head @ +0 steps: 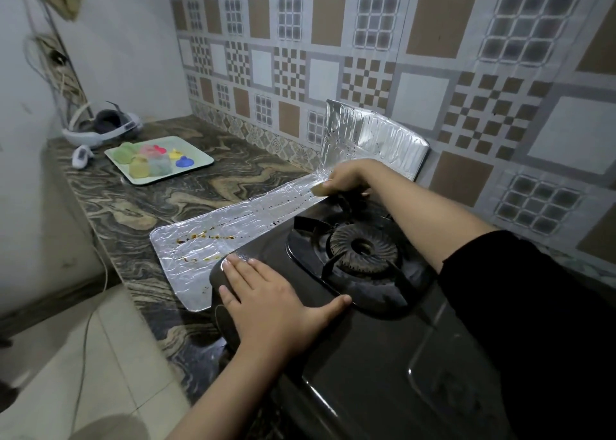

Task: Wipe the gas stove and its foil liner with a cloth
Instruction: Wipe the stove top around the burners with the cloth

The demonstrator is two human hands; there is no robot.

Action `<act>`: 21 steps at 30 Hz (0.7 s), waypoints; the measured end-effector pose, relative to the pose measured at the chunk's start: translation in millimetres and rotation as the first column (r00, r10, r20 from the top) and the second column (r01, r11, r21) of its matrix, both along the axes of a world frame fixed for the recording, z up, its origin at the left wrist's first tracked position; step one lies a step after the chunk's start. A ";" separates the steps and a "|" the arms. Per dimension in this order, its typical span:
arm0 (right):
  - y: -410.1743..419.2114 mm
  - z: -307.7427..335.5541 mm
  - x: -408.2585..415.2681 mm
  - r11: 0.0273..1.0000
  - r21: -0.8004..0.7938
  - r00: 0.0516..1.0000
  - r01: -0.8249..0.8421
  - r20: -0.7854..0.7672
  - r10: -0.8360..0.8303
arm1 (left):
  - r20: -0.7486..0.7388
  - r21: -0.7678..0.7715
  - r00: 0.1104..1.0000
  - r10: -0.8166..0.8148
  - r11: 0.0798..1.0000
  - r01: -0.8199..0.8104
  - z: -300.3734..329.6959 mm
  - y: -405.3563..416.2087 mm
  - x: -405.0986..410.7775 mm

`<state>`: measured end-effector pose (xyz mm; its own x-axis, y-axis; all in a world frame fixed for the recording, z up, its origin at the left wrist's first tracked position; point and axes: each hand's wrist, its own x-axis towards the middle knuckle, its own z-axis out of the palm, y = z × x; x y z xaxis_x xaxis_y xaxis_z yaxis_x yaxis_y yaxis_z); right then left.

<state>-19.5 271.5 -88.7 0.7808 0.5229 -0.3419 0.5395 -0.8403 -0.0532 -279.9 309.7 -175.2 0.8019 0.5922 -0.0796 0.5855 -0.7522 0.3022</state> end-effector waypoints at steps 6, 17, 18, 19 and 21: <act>48.7 -6.2 -21.0 0.959 -0.250 0.967 -0.131 0.183 0.179 | 0.011 -0.013 1.000 -0.003 1.000 0.003 0.8 1.2 -1.8; 47.7 -16.3 -32.9 0.915 -0.403 0.936 0.019 0.329 0.125 | 0.025 -0.010 1.000 -0.002 1.000 0.002 -2.7 0.9 0.8; 47.9 -16.5 -32.3 0.907 -0.421 0.938 0.014 0.320 0.134 | 0.029 -0.013 1.000 -0.003 1.000 0.003 -2.9 0.9 0.9; 46.7 -15.8 -32.6 0.904 -0.427 0.937 0.007 0.318 0.143 | 0.033 -0.016 0.999 -0.004 1.000 0.004 -3.0 0.9 0.9; 41.7 -15.0 -30.9 0.917 -0.397 0.926 -0.035 0.333 0.179 | 0.037 -0.019 0.999 -0.004 1.000 0.004 -3.1 1.3 0.8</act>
<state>-50.4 313.3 -103.7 0.8334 0.4977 -0.2403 0.5487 -0.6933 0.4672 -279.1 311.0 -178.4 0.8068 0.5877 -0.0615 0.5709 -0.7483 0.3377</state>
